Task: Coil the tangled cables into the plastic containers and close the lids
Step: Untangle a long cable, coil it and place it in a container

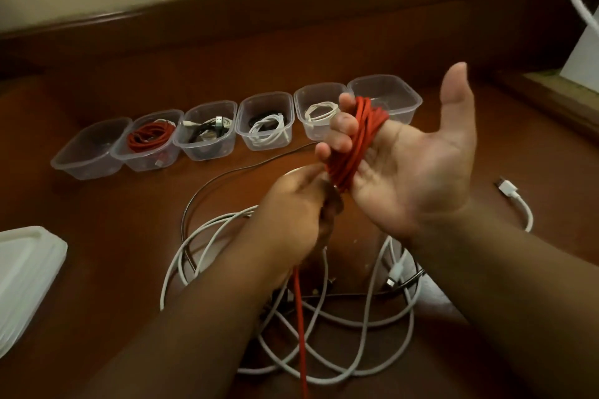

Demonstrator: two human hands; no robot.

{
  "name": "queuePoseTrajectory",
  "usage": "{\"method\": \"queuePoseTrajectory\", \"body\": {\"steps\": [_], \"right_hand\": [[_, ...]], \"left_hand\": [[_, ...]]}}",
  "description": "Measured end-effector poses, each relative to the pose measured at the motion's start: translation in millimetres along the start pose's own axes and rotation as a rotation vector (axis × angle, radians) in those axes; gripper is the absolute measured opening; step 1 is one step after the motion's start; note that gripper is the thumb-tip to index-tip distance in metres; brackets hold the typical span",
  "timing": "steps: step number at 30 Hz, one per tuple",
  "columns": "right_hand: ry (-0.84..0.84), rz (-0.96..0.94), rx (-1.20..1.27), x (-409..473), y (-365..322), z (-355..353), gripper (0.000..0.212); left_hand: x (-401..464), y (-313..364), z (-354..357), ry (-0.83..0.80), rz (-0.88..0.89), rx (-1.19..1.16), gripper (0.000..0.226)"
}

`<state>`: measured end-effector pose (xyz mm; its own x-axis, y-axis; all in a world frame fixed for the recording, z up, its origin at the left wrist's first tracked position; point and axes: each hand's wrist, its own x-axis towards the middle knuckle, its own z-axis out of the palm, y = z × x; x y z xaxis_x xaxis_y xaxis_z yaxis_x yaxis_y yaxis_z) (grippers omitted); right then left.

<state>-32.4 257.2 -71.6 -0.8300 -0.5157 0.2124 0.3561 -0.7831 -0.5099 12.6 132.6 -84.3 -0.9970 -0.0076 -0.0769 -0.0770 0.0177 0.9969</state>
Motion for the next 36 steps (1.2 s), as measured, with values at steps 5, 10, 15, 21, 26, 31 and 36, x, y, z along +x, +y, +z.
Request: {"method": "queuePoseTrajectory", "body": {"steps": [5,10,15,21,26,31,36], "right_hand": [[0.045,-0.127,-0.529,8.0,-4.4,-1.1,0.08],[-0.05,-0.268,-1.255,-1.8,8.9,0.2,0.078],[-0.086,-0.227,-1.453,-7.9,6.6,4.2,0.122],[-0.273,0.125,-1.64,0.7,4.9,-3.7,0.094],[-0.288,0.402,-1.365,3.5,-3.5,-8.6,0.091],[-0.386,0.529,-0.768,6.7,-10.8,-6.7,0.094],[-0.46,0.442,-0.157,6.0,-3.5,-3.5,0.081]], "left_hand": [[-7.5,-1.9,-6.5,-0.061,0.177,0.572,0.022],[-9.5,1.9,-13.1,0.015,0.393,0.853,0.023],[-13.0,-2.4,-13.7,0.08,0.524,0.87,0.016],[-12.5,4.4,-24.8,0.186,0.717,1.001,0.013],[-12.7,17.3,-32.4,0.158,0.504,0.736,0.037],[-5.9,23.9,-36.3,0.117,0.28,0.19,0.026],[-0.2,14.9,-28.1,0.094,0.151,0.024,0.02]]}}
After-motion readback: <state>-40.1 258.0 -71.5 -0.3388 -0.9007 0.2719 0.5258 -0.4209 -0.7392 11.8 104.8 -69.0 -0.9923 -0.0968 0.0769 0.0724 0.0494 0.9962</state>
